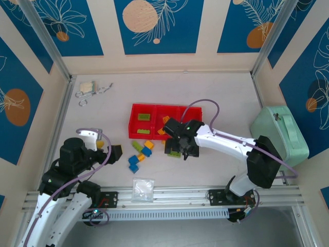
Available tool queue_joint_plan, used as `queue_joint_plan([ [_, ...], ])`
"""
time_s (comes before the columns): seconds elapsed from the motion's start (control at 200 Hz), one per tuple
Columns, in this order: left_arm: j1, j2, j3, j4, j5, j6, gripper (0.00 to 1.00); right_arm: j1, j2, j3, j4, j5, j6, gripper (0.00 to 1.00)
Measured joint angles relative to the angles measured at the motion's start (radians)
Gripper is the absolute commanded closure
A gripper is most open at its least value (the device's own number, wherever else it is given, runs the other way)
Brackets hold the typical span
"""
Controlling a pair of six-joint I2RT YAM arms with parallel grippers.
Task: Sort the legos into containers by color
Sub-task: Pick up the lego from the bottom-center of the table.
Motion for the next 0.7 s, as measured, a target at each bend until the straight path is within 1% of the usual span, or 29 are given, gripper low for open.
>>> queue_joint_plan([
  [0.26,0.0,0.0,0.0,0.0,0.0,0.0,0.01,0.002,0.144,0.002,0.077,-0.028,-0.008,0.01],
  [0.475,0.0,0.0,0.0,0.0,0.0,0.0,0.01,0.004,0.229,0.05,0.08,-0.028,0.0,0.0],
  [0.64,0.0,0.0,0.0,0.0,0.0,0.0,0.01,0.011,0.294,0.097,0.072,-0.013,0.011,0.03],
  [0.7,0.0,0.0,0.0,0.0,0.0,0.0,0.01,0.015,0.309,0.106,0.068,-0.006,0.016,0.07],
])
